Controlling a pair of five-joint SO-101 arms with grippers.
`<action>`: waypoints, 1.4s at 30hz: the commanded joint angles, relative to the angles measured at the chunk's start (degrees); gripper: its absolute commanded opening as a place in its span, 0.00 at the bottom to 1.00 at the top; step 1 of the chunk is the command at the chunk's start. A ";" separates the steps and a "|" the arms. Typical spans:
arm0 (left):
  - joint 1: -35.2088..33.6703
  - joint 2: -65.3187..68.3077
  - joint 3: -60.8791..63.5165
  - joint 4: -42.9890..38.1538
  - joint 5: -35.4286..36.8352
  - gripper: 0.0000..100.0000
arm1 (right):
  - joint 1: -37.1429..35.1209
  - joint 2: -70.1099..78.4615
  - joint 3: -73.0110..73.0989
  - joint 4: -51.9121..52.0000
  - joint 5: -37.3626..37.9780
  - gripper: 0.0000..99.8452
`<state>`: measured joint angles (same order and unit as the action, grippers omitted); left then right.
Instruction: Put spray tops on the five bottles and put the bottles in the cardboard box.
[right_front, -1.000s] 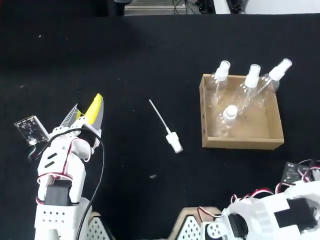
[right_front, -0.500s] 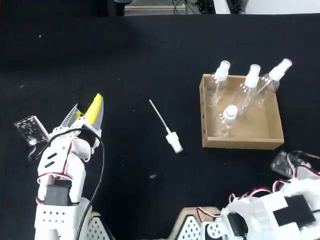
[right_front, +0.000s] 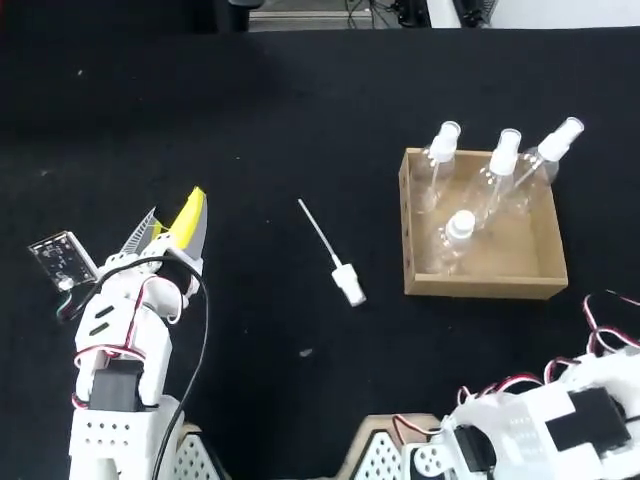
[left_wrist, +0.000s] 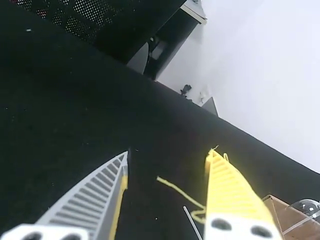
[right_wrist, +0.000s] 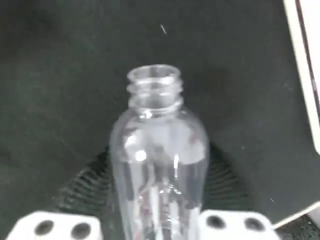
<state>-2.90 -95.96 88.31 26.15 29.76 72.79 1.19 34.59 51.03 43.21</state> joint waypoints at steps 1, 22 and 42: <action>0.66 -0.62 -0.84 -0.44 -0.62 0.23 | -2.37 -0.22 -3.21 0.18 -1.32 0.23; 0.84 -0.62 -1.01 -0.35 -1.67 0.23 | -3.25 -0.75 1.54 0.35 11.78 0.02; 23.08 17.85 -14.55 7.91 -20.04 0.18 | -8.88 -37.23 4.97 8.44 0.00 0.01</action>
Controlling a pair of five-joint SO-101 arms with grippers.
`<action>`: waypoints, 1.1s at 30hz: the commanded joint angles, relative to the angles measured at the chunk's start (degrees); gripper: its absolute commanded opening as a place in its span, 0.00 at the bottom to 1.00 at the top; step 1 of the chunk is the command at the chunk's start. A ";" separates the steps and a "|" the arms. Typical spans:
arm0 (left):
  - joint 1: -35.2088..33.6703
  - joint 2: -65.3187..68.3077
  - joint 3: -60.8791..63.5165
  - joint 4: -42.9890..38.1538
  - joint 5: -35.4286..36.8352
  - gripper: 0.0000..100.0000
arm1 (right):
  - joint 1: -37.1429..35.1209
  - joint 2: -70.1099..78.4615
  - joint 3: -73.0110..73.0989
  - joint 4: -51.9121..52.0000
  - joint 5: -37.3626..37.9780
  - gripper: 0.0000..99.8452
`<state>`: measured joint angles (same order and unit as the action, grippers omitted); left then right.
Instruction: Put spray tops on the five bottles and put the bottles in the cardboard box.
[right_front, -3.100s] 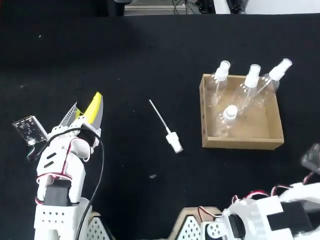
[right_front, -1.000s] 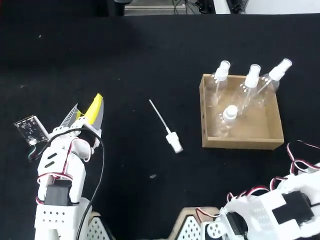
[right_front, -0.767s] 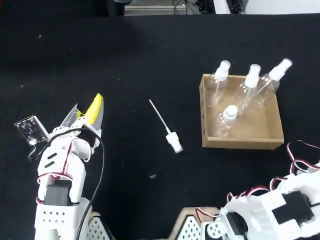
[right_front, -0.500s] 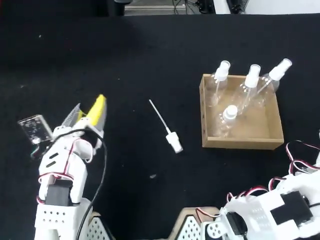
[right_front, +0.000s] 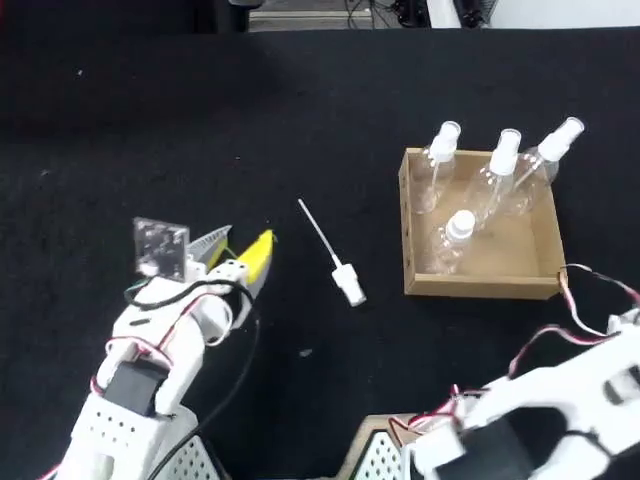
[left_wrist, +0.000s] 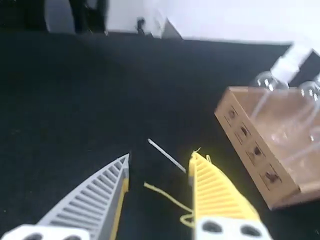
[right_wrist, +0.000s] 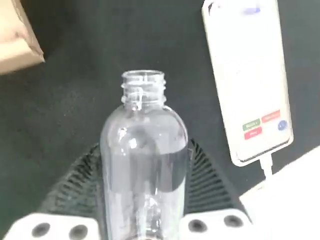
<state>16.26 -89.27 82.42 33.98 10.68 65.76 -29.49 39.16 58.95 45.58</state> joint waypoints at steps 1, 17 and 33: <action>5.14 15.38 -10.59 0.09 -0.70 0.19 | -2.20 -8.13 1.19 0.53 -3.08 0.01; 11.38 66.81 -32.22 -11.78 7.03 0.25 | -3.25 -23.78 11.03 0.44 -3.25 0.01; 4.79 77.45 -36.53 -4.75 14.59 0.25 | -3.25 -24.22 11.03 0.44 -3.25 0.01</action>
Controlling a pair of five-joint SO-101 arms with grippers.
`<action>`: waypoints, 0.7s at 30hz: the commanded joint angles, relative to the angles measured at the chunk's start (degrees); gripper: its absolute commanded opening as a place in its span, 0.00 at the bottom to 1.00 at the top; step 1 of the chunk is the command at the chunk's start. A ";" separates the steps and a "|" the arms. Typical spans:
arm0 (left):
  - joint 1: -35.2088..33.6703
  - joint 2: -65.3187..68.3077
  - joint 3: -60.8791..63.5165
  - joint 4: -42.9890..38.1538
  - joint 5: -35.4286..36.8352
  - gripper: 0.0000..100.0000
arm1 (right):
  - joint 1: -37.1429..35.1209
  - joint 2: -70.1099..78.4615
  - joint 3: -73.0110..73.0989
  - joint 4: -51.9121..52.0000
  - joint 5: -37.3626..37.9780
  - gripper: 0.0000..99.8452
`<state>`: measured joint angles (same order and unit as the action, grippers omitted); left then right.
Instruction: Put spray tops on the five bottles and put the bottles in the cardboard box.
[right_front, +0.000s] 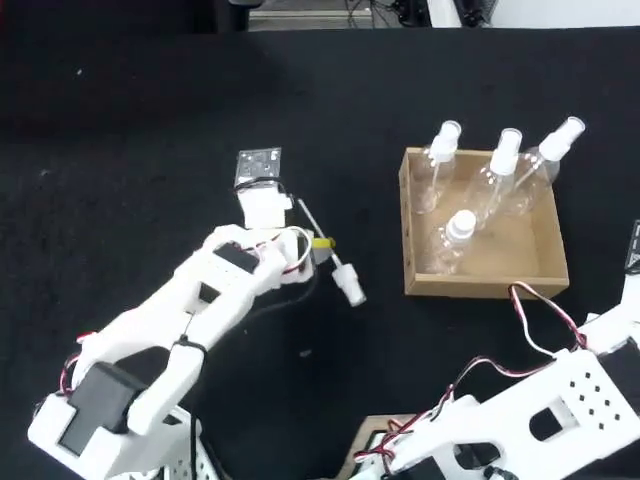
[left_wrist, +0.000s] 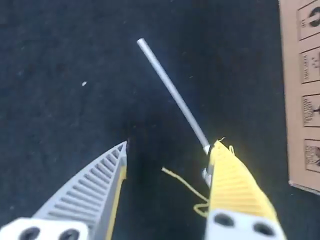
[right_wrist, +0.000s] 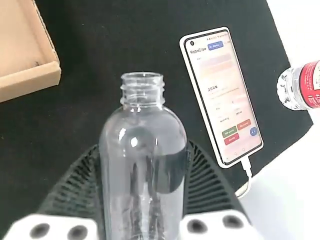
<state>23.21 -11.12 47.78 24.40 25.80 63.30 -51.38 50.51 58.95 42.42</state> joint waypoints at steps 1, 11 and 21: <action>-2.95 -0.97 -2.33 6.86 -1.49 0.25 | -0.79 -2.33 -0.31 0.44 -0.09 0.01; -10.33 -0.97 -9.27 21.45 -8.18 0.25 | -0.79 -2.33 -0.66 0.44 -0.09 0.01; 2.59 0.70 -13.76 14.59 4.40 0.25 | -0.26 -2.33 -0.31 0.44 -0.09 0.01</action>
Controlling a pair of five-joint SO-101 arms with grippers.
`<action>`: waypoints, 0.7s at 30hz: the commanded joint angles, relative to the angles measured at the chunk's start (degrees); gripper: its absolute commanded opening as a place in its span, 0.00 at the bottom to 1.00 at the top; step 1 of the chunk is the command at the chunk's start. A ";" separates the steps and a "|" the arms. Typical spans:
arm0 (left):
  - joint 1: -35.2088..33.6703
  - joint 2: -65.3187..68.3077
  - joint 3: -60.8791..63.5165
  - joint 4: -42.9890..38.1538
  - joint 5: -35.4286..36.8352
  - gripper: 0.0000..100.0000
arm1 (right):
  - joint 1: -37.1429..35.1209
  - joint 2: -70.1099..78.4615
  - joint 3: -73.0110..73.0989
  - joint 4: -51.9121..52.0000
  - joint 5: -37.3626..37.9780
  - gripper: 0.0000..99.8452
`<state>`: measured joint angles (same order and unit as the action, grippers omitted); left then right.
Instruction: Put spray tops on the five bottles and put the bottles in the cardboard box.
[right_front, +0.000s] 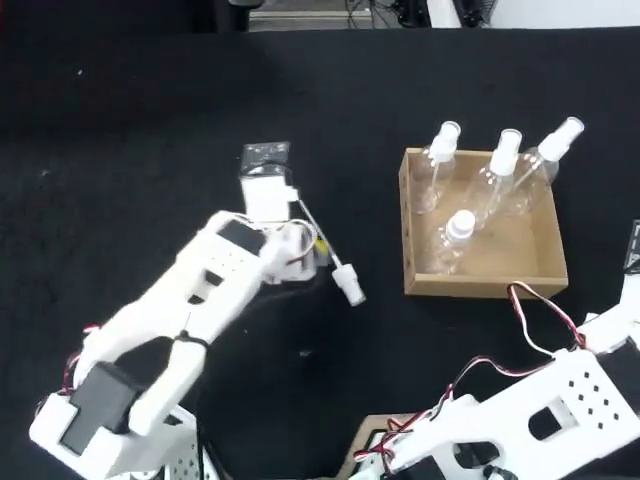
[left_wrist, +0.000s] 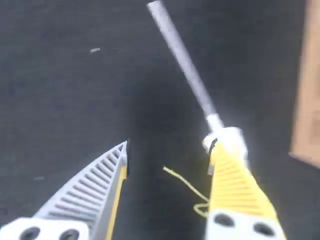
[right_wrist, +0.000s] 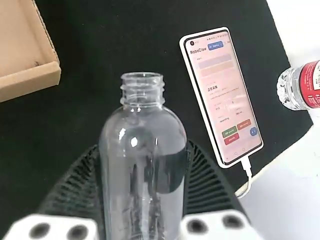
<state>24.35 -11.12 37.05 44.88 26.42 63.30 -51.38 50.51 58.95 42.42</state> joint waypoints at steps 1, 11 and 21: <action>1.45 1.67 -2.95 -8.00 3.87 0.25 | -0.35 -2.33 -0.31 0.44 -0.09 0.01; 3.82 18.46 -10.95 -7.12 5.45 0.25 | -0.70 -2.33 -0.22 0.44 -0.09 0.01; -0.13 17.41 -14.20 10.90 6.42 0.25 | -0.70 -2.33 -0.22 0.09 -0.09 0.01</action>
<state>27.52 9.19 24.84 49.54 34.15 63.30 -51.38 50.51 58.95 42.42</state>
